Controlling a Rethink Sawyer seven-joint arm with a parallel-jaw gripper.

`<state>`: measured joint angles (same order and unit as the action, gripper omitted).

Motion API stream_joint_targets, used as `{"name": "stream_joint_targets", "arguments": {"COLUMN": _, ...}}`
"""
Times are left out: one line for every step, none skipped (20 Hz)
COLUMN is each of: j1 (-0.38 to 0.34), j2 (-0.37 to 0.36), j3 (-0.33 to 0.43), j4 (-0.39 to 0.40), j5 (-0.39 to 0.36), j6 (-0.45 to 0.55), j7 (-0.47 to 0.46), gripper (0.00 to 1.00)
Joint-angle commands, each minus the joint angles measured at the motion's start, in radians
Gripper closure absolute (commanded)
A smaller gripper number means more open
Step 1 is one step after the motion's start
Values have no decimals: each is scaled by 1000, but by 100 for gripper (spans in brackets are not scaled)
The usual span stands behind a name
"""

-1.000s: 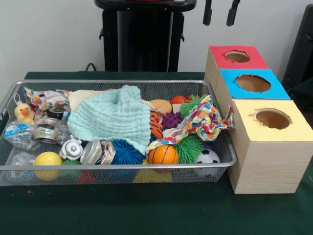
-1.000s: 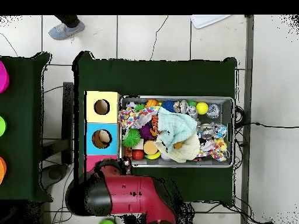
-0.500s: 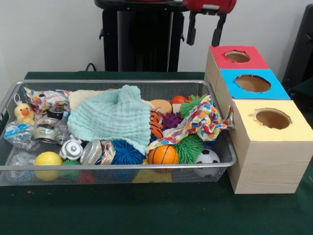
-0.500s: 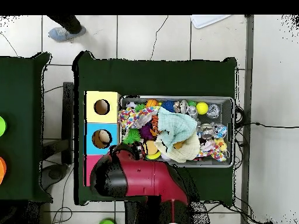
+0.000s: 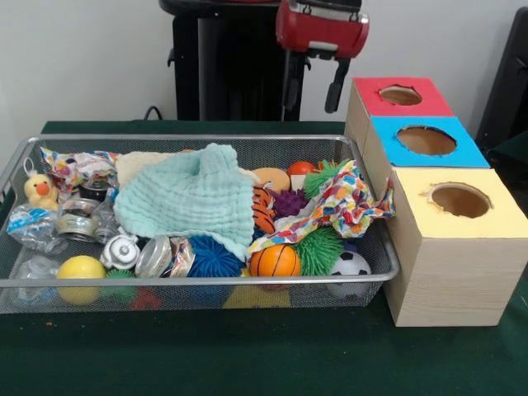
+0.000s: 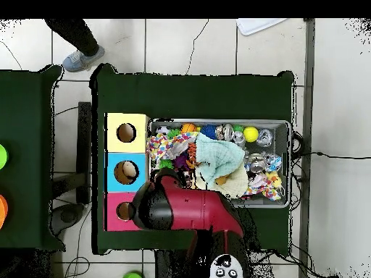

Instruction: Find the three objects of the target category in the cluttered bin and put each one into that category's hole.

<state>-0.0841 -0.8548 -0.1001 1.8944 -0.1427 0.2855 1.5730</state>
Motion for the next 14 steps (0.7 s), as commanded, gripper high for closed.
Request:
{"name": "stream_joint_targets", "arguments": {"j1": -16, "j2": 116, "j3": -14, "j4": -53, "j5": -69, "j6": -113, "j7": 128, "gripper": 0}}
{"name": "stream_joint_targets", "arguments": {"j1": -20, "j2": 122, "j3": -11, "j4": -51, "j5": -65, "j6": -127, "j7": 133, "gripper": 0}}
{"name": "stream_joint_targets", "arguments": {"j1": -23, "j2": 133, "j3": -9, "j4": -52, "j5": -64, "j6": -141, "j7": 135, "gripper": 0}}
{"name": "stream_joint_targets", "arguments": {"j1": -25, "j2": 144, "j3": -8, "j4": -53, "j5": -64, "j6": -157, "j7": 135, "gripper": 0}}
{"name": "stream_joint_targets", "arguments": {"j1": -27, "j2": 154, "j3": -7, "j4": -54, "j5": -65, "j6": -173, "j7": 135, "gripper": 0}}
{"name": "stream_joint_targets", "arguments": {"j1": -25, "j2": 161, "j3": -9, "j4": -56, "j5": -67, "j6": -186, "j7": 134, "gripper": 0}}
{"name": "stream_joint_targets", "arguments": {"j1": -26, "j2": 167, "j3": -9, "j4": -58, "j5": -66, "j6": -194, "j7": 130, "gripper": 0}}
{"name": "stream_joint_targets", "arguments": {"j1": -30, "j2": 170, "j3": -5, "j4": -54, "j5": -65, "j6": -203, "j7": 128, "gripper": 0}}
{"name": "stream_joint_targets", "arguments": {"j1": -35, "j2": 175, "j3": 0, "j4": -53, "j5": -63, "j6": -213, "j7": 127, "gripper": 0}}
{"name": "stream_joint_targets", "arguments": {"j1": -37, "j2": 178, "j3": 3, "j4": -51, "j5": -62, "j6": -221, "j7": 126, "gripper": 0}}
{"name": "stream_joint_targets", "arguments": {"j1": -38, "j2": 184, "j3": 3, "j4": -53, "j5": -64, "j6": -229, "j7": 122, "gripper": 0}}
{"name": "stream_joint_targets", "arguments": {"j1": -41, "j2": 188, "j3": 6, "j4": -55, "j5": -67, "j6": -236, "j7": 117, "gripper": 0}}
{"name": "stream_joint_targets", "arguments": {"j1": -44, "j2": 194, "j3": 8, "j4": -59, "j5": -69, "j6": -241, "j7": 111, "gripper": 0}}
{"name": "stream_joint_targets", "arguments": {"j1": -46, "j2": 199, "j3": 9, "j4": -63, "j5": -73, "j6": -246, "j7": 106, "gripper": 0}}
